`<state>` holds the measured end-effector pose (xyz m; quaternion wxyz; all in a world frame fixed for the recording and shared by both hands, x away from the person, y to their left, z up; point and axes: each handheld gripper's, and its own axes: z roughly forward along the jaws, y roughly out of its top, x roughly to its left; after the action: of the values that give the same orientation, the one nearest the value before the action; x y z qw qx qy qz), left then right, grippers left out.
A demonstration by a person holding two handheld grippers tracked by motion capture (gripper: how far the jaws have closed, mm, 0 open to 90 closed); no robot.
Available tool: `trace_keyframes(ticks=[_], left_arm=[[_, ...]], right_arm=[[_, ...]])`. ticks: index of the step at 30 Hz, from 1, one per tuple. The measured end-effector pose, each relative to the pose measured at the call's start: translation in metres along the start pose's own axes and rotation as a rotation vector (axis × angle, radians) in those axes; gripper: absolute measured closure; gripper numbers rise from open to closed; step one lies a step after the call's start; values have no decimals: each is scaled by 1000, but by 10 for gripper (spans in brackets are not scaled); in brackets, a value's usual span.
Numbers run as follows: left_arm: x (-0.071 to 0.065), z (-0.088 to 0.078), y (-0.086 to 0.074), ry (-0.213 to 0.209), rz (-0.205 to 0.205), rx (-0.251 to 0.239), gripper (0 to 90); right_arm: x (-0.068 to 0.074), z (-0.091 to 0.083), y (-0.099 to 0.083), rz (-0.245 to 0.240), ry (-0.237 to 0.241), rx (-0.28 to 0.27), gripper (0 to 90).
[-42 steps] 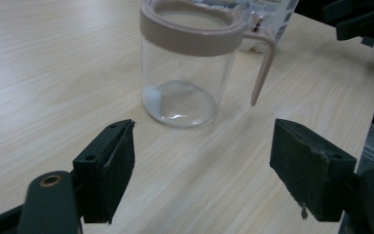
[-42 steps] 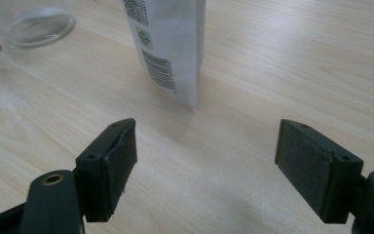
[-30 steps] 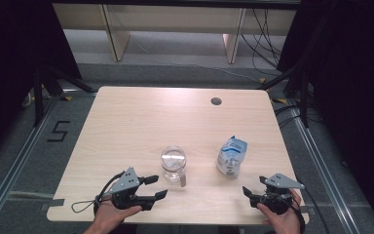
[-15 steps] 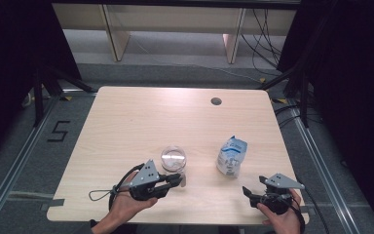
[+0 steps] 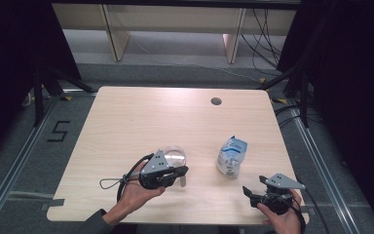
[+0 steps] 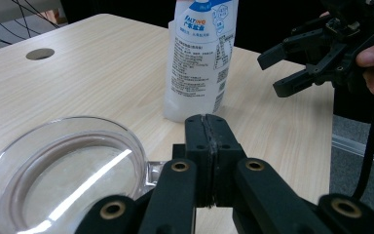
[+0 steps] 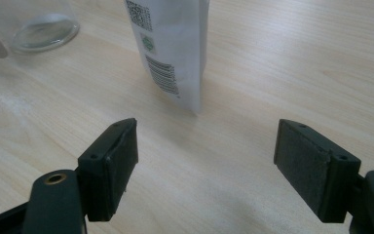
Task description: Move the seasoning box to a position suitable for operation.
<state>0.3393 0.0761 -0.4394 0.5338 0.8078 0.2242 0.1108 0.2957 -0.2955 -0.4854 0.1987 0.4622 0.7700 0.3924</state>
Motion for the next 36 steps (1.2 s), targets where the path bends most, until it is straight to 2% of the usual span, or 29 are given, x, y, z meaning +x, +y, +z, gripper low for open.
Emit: trace_keyframes(ticks=[1, 2, 3, 7, 10, 12, 13, 16, 17, 20, 21, 22, 23, 24, 25, 26, 27, 28, 32, 33, 34, 36], left_arm=[[0, 0, 0, 0, 0, 0, 885], [1, 2, 0, 3, 0, 3, 884], [1, 3, 0, 6, -9, 0, 884], [4, 6, 2, 16, -4, 14, 885], [7, 9, 3, 6, -4, 16, 887], [7, 10, 3, 7, -2, 21, 888], [7, 12, 3, 3, 2, 31, 889], [8, 14, 3, 1, -2, 39, 891], [8, 15, 2, -6, -8, 33, 890], [10, 16, 1, 7, -14, 45, 888], [12, 16, 0, 3, -14, 40, 888], [12, 16, 0, 2, -20, 38, 889], [12, 15, 0, 3, -13, 43, 889], [11, 15, 0, 3, -13, 46, 888], [11, 14, 0, -5, -15, 40, 888], [11, 13, 0, 0, -11, 43, 888], [12, 13, 0, -6, 0, 45, 888], [12, 12, -1, -10, -15, 39, 888], [12, 6, -2, -8, 6, 62, 889], [12, 6, -2, -16, 8, 58, 890], [12, 4, -2, -12, 11, 68, 889], [11, 1, -3, -11, 12, 64, 889]], right_arm=[[-1, 0, 0, -11, 8, -5, 252], [2, -1, 0, 29, 5, 5, 252], [-2, 0, 0, -31, 4, -16, 252], [0, -1, -1, -13, 9, -10, 252], [1, -2, -1, -9, 9, -22, 252], [1, -3, -1, -14, 11, -25, 253], [1, -3, -1, -36, -1, -36, 253], [5, -4, -1, -5, 8, -23, 253], [2, -4, -1, -39, 4, -29, 253], [3, -4, -1, -37, 5, -38, 253], [4, -3, -1, -20, 26, -29, 253], [4, -3, -1, -27, 11, -28, 253], [6, -4, -2, -6, 12, -21, 253], [6, -4, -2, -11, 12, -19, 253], [4, -3, -2, -36, 8, -29, 253], [7, -4, -2, 5, 15, -15, 253], [7, -4, -2, 4, 14, -17, 253], [7, -4, -2, 5, 15, -16, 253], [3, -3, -2, -44, 5, -35, 253], [6, -4, -2, 0, 14, -19, 253], [4, -3, -2, -20, 18, -25, 253], [4, -3, -2, -24, 17, -27, 253]])
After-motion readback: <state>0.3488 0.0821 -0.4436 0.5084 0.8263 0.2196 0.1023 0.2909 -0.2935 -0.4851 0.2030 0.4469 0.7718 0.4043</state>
